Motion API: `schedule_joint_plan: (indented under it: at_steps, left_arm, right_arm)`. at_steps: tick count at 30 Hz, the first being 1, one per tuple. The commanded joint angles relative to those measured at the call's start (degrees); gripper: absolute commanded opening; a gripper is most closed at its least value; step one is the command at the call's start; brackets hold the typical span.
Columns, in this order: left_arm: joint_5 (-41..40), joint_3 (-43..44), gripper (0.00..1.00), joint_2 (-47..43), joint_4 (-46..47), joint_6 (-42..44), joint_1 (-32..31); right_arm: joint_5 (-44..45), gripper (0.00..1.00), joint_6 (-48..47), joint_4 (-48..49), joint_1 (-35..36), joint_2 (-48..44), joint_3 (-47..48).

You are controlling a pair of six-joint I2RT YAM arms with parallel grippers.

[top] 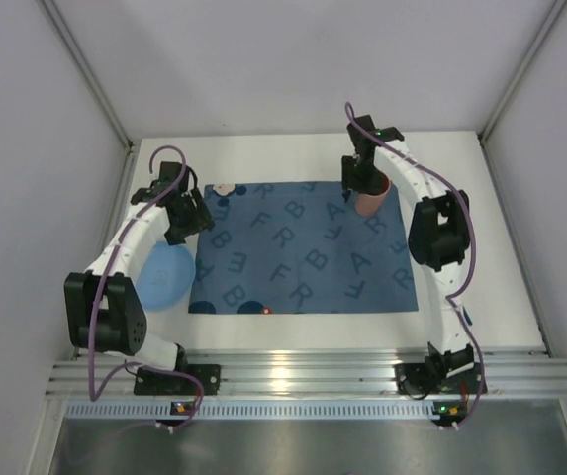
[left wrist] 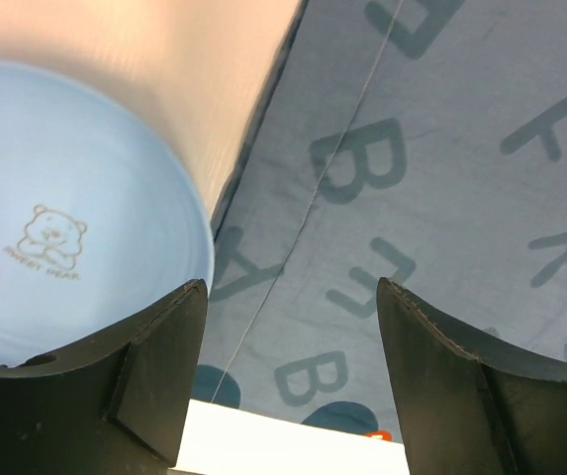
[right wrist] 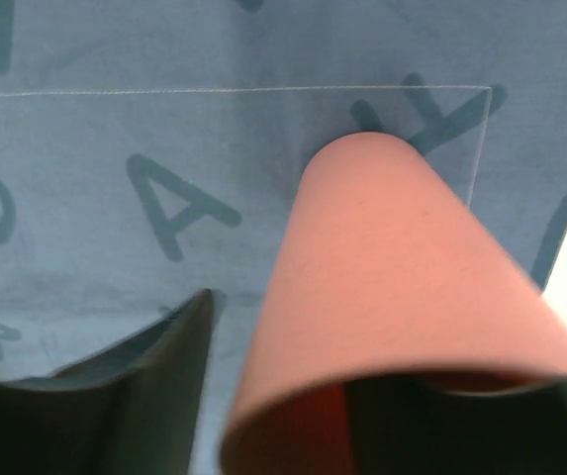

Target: Set the dinner table for one person

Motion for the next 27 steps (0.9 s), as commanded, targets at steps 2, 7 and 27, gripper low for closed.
schedule_joint_plan:
  at_steps: [2, 7, 27]
  left_arm:
    - [-3.57, -1.49, 0.75, -3.46, -3.47, -1.2, 0.62]
    - [-8.85, -3.07, 0.73, -2.76, -7.16, -1.12, 1.06]
    - [-10.26, -7.29, 0.6, 7.69, 1.09, 0.38, 1.23]
  right_arm:
    - [-0.22, 0.69, -0.59, 2.74, 2.22, -2.54, 1.15]
    - [-0.22, 1.0, -0.5, 1.16, 3.19, -6.24, 4.58]
    - [5.05, 1.0, -2.34, -7.98, 2.49, -31.2, -6.22]
